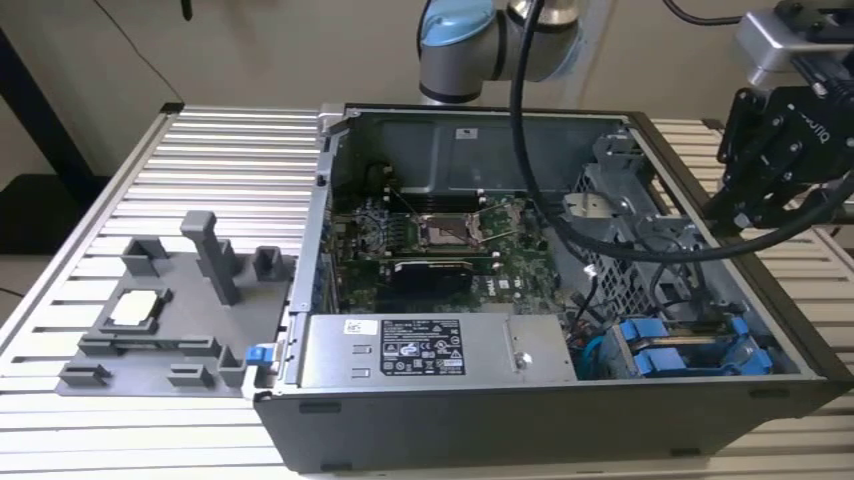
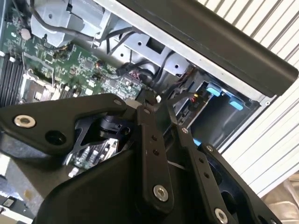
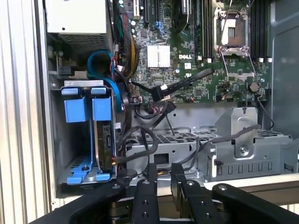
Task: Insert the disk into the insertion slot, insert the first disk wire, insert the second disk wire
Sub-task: 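Insert the second disk wire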
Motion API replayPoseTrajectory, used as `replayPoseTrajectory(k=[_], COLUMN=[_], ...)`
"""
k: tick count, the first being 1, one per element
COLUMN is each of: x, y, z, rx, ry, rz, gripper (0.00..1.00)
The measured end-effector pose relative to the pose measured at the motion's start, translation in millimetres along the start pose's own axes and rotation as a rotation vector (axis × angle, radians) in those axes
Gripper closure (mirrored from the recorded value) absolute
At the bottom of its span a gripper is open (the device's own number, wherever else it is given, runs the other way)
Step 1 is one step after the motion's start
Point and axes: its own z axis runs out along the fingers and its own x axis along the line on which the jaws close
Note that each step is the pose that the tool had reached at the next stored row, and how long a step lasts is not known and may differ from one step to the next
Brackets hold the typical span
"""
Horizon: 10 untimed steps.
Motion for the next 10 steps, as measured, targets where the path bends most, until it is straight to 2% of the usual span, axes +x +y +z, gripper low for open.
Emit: replayPoseTrajectory(k=[10], x=[1.9], y=[43.9], z=[0.9], rx=[0.0001], ry=[0.0], rz=[0.0], gripper=[0.73])
